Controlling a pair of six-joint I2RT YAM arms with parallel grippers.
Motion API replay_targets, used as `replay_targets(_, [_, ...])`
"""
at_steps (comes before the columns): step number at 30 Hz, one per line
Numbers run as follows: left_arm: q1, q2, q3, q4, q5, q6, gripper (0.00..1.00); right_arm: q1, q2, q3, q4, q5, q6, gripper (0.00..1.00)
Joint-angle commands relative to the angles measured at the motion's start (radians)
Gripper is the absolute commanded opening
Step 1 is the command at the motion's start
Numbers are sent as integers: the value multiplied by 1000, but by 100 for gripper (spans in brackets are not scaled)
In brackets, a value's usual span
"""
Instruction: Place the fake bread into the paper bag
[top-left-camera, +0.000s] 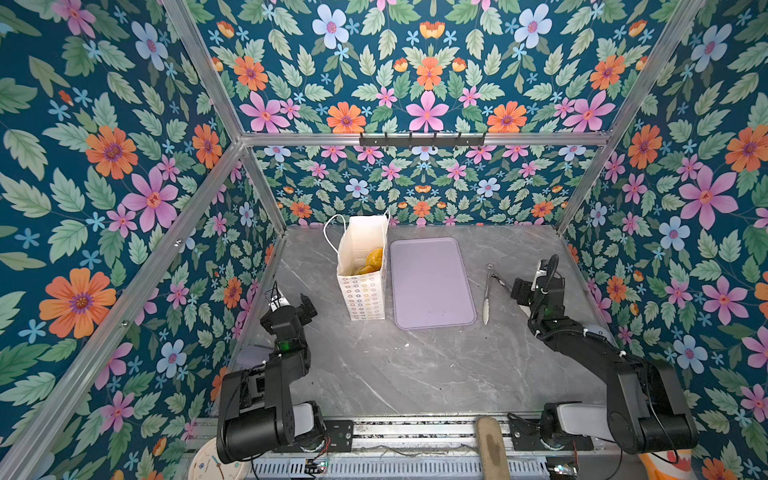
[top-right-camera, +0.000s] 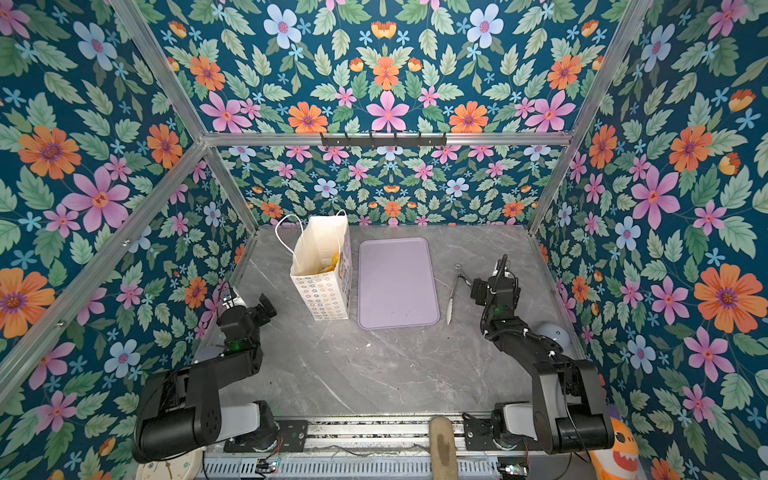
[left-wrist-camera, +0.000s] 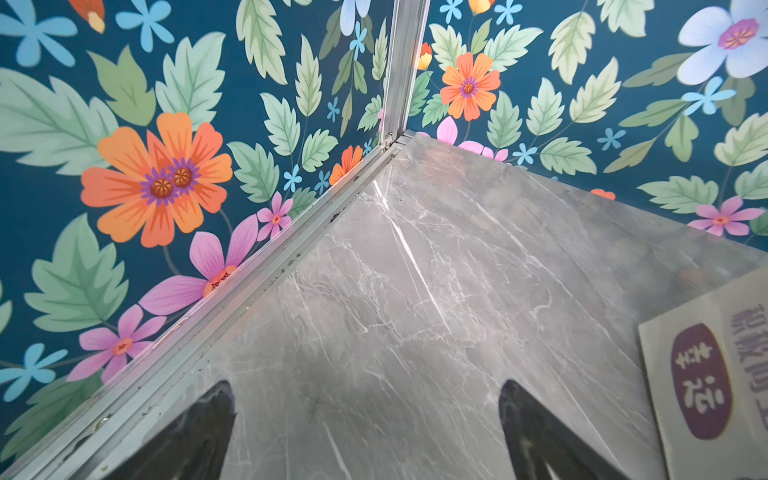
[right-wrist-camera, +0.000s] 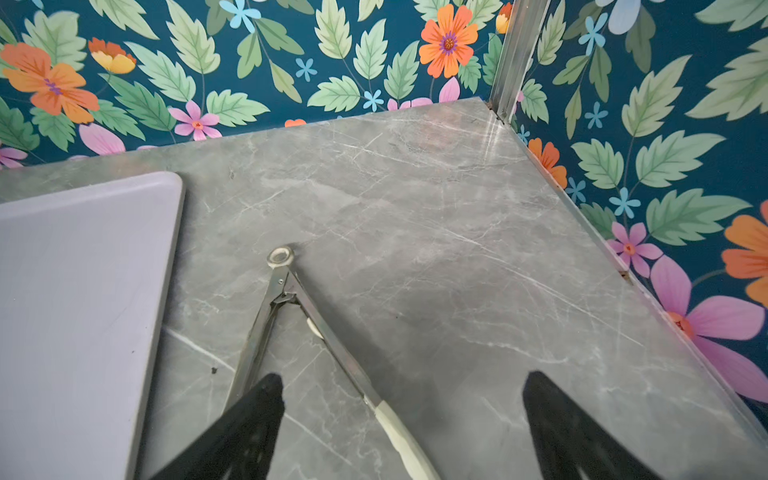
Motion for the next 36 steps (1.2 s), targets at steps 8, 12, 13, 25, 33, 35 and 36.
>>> replay_targets(8, [0, 73, -16, 234, 166, -6, 99, 1, 67, -152, 321, -99, -93, 91])
replay_targets(12, [-2, 145, -33, 365, 232, -21, 99, 1, 81, -181, 388, -84, -84, 98])
replay_targets(13, [-2, 170, -30, 394, 248, -16, 99, 1, 87, -183, 402, -85, -84, 98])
replay_targets(25, [-153, 244, 14, 377, 122, 121, 100, -1, 126, -301, 651, -22, -57, 99])
replay_targets(33, [-167, 288, 22, 406, 102, 132, 100, 4, 152, -274, 647, -24, -76, 99])
replay_targets(35, [-168, 286, 24, 398, 101, 132, 100, 4, 152, -271, 639, -27, -75, 99])
replay_targets(36, [-168, 286, 24, 397, 101, 132, 100, 4, 154, -272, 644, -27, -74, 99])
